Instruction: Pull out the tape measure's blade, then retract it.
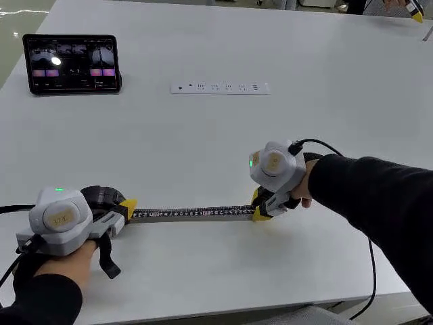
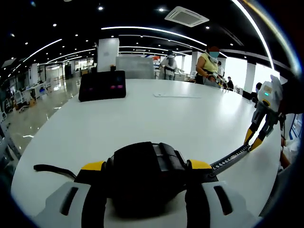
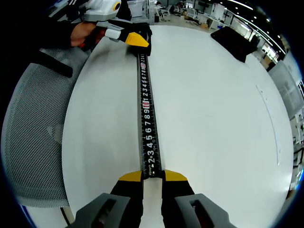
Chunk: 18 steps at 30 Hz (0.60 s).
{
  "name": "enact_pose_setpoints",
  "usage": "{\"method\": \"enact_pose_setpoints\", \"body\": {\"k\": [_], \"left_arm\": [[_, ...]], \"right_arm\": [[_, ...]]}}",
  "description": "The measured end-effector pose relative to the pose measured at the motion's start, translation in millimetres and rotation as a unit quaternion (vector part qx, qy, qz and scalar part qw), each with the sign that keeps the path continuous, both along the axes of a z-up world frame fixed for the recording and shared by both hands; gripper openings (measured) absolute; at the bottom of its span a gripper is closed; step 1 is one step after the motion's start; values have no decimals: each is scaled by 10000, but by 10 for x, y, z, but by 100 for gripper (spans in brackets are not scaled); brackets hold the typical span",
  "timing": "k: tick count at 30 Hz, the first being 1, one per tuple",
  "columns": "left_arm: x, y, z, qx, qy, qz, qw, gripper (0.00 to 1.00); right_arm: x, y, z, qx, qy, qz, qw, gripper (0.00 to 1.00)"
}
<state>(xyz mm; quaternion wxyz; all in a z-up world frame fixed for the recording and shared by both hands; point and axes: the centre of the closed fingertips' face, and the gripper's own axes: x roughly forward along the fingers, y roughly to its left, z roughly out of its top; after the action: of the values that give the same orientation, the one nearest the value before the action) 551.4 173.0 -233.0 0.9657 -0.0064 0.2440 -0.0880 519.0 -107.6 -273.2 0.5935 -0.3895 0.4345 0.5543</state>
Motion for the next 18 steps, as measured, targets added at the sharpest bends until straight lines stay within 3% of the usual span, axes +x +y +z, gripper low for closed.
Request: {"method": "enact_pose_setpoints", "body": {"k": [10, 18], "left_arm": [[1, 1, -5, 3, 10, -6, 10000, 63], [4, 6, -15, 8, 31, -8, 10000, 63]], "right_arm": [[11, 31, 3, -17, -25, -57, 10000, 10], [5, 71, 0, -81, -41, 125, 9999, 10]]}}
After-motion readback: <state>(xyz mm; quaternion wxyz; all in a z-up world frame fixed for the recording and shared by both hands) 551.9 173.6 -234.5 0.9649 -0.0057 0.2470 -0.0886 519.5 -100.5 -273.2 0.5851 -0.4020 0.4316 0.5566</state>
